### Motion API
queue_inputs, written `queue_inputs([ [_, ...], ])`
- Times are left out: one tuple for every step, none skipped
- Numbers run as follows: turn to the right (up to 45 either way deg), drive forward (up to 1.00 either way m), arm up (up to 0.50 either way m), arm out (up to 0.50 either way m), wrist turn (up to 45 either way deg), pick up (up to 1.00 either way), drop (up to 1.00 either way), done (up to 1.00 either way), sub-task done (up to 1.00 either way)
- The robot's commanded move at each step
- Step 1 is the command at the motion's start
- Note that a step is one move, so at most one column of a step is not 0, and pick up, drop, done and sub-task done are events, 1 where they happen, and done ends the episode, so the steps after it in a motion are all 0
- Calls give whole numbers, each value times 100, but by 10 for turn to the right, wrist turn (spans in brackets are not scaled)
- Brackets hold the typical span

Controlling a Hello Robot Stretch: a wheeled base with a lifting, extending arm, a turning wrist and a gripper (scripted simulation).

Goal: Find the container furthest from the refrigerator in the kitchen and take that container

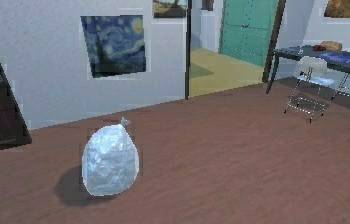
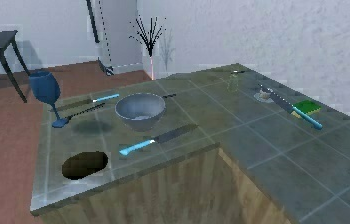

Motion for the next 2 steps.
queue_inputs([
  [0,0,50,0,0,0,0,0,0],
  [0,0,38,0,0,0,0,0,0],
])
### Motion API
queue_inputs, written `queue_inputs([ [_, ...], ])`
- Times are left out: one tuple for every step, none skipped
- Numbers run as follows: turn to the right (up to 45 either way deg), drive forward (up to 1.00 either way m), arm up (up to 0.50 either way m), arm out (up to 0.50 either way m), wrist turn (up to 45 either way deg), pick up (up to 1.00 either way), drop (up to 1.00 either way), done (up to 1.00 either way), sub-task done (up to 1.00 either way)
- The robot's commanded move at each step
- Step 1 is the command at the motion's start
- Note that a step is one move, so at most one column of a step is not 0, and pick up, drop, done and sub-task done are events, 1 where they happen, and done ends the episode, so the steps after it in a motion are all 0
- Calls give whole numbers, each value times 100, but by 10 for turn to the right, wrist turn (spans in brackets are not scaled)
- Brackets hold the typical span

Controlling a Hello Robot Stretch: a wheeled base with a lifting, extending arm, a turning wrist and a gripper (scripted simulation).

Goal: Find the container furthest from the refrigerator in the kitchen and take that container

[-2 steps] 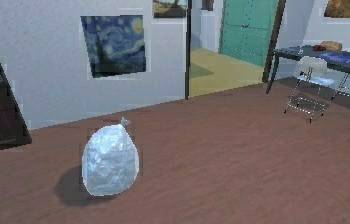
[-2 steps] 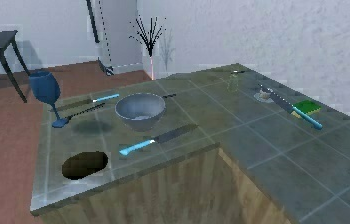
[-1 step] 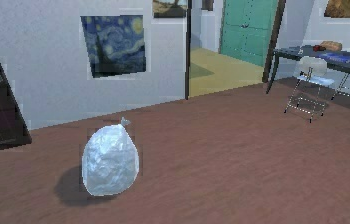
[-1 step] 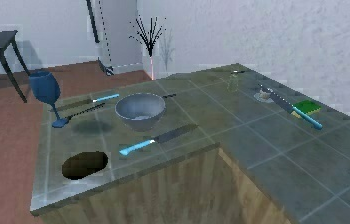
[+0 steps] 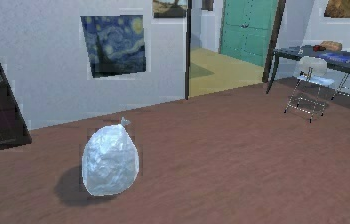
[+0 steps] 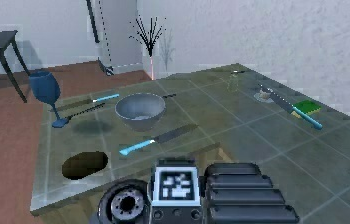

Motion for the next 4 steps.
queue_inputs([
  [0,0,0,28,0,0,0,0,0],
  [0,0,0,0,450,0,0,0,0],
  [0,0,0,0,450,0,0,0,0],
  [0,0,0,0,450,0,0,0,0],
])
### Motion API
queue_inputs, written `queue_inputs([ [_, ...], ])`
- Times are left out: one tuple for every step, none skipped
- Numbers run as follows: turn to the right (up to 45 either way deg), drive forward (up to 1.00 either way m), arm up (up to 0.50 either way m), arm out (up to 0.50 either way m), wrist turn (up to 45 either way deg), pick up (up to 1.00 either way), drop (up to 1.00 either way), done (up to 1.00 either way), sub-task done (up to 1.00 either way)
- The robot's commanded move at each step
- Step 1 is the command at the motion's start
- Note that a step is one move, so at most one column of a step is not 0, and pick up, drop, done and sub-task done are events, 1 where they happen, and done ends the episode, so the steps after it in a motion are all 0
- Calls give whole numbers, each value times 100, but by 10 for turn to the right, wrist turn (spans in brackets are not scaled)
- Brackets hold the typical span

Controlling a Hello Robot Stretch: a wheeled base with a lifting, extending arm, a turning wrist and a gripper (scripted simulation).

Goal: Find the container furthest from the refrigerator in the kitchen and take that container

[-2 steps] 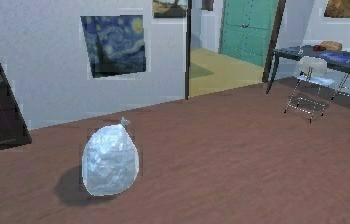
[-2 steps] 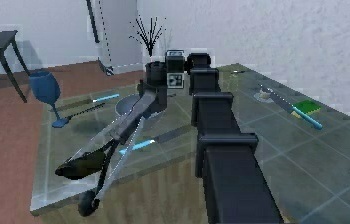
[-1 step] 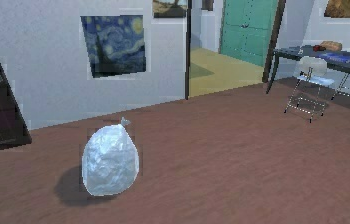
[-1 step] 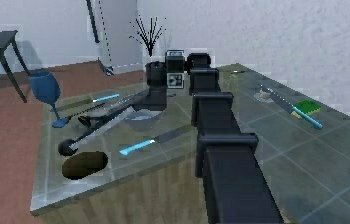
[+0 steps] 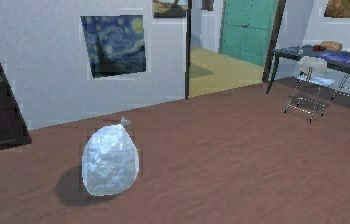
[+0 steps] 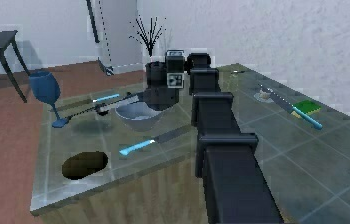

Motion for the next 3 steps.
queue_inputs([
  [0,0,0,0,180,0,0,0,0],
  [0,0,-6,0,0,0,0,0,0],
  [0,0,0,0,0,100,0,0,0],
])
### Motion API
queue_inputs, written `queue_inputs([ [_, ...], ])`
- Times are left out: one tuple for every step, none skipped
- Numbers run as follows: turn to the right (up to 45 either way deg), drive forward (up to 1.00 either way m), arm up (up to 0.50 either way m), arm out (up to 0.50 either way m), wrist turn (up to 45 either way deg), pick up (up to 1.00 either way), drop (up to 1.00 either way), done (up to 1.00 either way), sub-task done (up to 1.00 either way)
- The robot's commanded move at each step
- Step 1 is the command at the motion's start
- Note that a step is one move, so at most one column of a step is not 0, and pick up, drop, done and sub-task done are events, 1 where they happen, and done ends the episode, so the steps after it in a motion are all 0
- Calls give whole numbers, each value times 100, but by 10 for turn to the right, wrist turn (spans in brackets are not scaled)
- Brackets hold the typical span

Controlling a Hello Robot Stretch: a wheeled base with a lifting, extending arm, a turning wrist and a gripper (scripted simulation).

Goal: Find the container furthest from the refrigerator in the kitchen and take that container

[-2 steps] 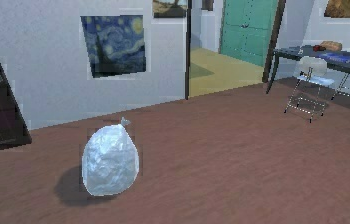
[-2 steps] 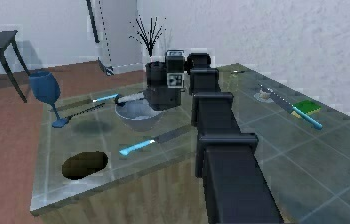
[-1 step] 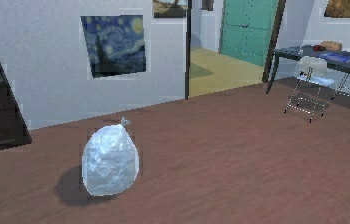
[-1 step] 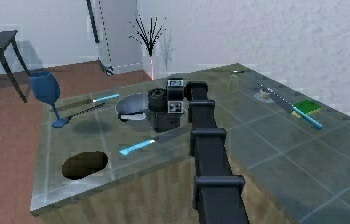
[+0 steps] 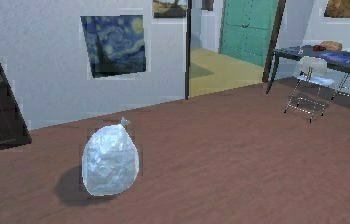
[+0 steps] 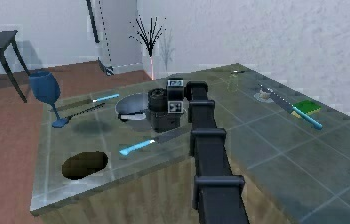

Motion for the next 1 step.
queue_inputs([
  [0,0,6,0,0,0,0,0,0],
])
